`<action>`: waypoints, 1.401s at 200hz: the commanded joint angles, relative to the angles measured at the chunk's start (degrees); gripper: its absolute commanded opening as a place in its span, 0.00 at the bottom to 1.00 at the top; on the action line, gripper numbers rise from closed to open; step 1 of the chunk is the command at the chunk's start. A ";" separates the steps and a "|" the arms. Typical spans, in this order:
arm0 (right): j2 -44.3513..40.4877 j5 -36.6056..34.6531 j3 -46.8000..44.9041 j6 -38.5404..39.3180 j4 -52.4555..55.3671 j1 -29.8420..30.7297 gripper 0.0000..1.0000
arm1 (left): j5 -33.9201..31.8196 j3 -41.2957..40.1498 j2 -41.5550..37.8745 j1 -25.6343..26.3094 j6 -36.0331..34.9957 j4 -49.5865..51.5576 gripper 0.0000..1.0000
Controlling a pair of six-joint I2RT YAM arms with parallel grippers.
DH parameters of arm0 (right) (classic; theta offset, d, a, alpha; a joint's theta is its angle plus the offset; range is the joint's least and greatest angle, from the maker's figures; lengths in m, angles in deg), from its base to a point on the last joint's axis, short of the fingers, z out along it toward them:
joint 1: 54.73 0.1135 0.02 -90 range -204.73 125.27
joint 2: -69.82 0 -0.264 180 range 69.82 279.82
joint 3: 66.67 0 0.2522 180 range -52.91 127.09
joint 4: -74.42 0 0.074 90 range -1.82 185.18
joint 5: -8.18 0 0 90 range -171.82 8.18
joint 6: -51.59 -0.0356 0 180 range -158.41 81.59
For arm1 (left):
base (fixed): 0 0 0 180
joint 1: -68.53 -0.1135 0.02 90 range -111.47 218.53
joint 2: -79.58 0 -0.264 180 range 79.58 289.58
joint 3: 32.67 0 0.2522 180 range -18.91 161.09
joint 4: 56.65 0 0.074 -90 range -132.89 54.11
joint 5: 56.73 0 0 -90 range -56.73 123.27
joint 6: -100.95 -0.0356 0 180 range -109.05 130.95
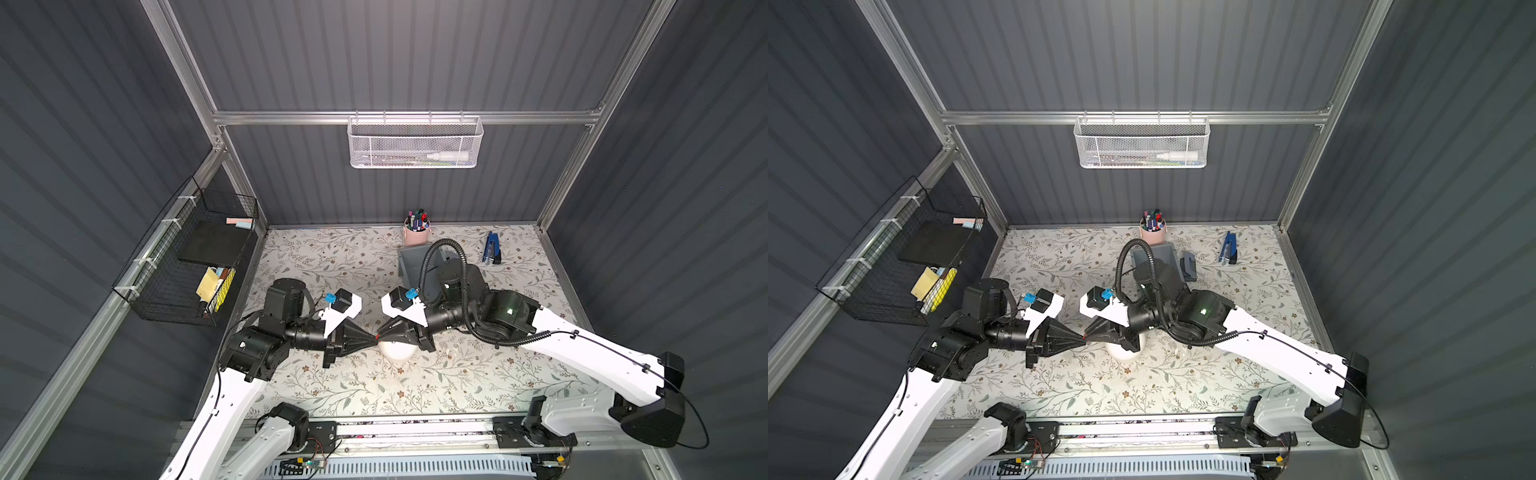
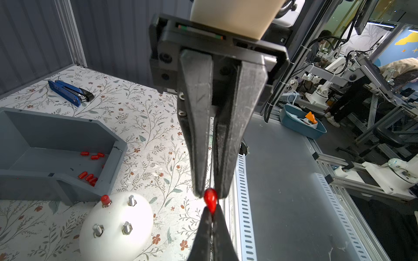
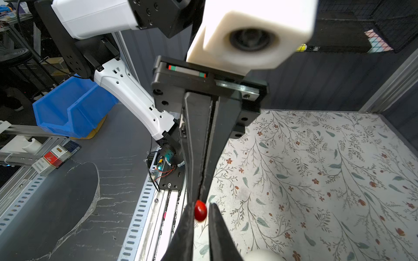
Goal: Cover the protruding screws with screw protection sleeves
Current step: Pick up the screw protection sleeve from the storage box, then attach the screw protection sleeve to the screw.
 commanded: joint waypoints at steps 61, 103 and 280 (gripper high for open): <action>-0.39 0.54 1.15 1.43 1.36 0.15 0.12 | 1.33 0.73 0.74 0.05 -1.22 0.33 0.00; -0.66 0.47 1.25 1.65 2.02 0.07 0.08 | 1.36 0.73 0.78 0.05 -1.19 0.46 0.00; 2.31 -24.41 -12.51 -2.76 -10.90 -0.94 0.00 | -22.76 -5.36 -8.11 -0.04 -4.77 -2.31 0.99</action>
